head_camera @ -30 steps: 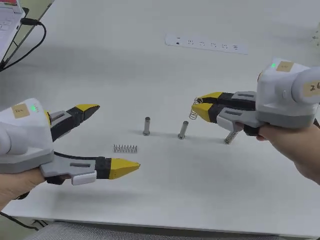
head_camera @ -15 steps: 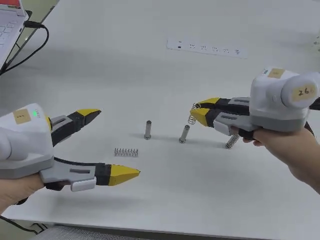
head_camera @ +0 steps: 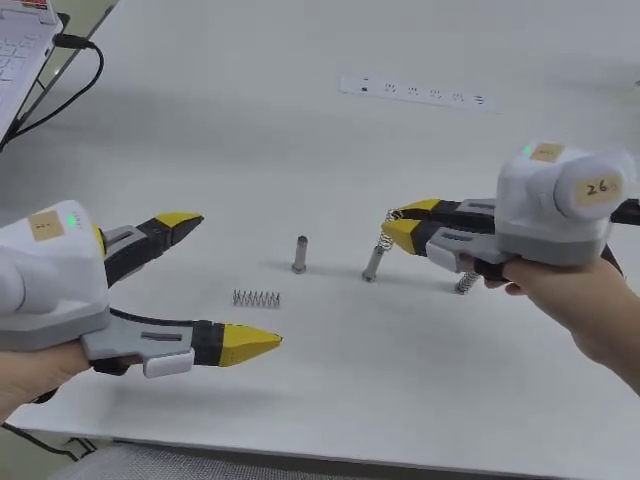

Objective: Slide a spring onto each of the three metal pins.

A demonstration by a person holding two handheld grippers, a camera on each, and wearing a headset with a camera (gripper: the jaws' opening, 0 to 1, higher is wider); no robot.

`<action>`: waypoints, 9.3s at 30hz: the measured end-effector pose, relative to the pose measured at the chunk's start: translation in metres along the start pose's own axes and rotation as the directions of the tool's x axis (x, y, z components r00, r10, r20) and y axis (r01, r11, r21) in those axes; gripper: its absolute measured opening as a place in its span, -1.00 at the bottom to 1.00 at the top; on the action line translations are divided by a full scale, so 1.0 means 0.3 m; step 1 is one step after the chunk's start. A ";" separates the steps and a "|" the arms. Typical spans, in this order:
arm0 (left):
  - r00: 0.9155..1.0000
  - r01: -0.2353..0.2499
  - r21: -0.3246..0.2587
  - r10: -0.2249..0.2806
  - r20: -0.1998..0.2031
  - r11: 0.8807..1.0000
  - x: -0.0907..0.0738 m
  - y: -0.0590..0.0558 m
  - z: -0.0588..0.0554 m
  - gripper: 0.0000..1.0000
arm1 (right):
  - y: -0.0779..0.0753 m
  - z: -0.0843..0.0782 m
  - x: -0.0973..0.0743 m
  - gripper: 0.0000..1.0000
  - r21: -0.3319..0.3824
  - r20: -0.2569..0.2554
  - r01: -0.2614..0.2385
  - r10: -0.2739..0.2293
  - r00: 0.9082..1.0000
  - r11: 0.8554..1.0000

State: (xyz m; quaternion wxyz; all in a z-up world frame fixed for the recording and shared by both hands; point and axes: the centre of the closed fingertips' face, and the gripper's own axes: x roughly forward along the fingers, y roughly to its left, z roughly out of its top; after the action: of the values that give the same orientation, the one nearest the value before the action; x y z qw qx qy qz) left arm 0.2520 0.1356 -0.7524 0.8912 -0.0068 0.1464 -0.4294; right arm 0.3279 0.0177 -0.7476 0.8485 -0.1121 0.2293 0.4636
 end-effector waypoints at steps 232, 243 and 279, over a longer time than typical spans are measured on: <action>0.999 -0.016 -0.022 0.015 -0.049 1.000 -0.037 0.017 -0.050 0.97 | 0.387 -0.148 0.319 -0.62 -0.292 -0.282 -0.386 0.307 0.909 0.875; 0.998 -0.013 -0.023 0.011 -0.060 1.000 -0.037 0.013 -0.061 0.97 | 0.392 -0.186 0.342 -0.67 -0.262 -0.306 -0.383 0.300 0.903 0.886; 0.997 0.008 -0.024 -0.010 -0.074 1.000 -0.010 -0.005 -0.059 0.97 | 0.369 -0.186 0.313 -0.83 -0.298 -0.310 -0.380 0.288 0.906 0.876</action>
State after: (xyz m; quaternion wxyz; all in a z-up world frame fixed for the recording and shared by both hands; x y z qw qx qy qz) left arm 0.2443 0.1390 -0.7682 0.8831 -0.0021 0.1842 -0.4316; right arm 0.2629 0.1244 -0.8400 0.6840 -0.2792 0.2664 0.6191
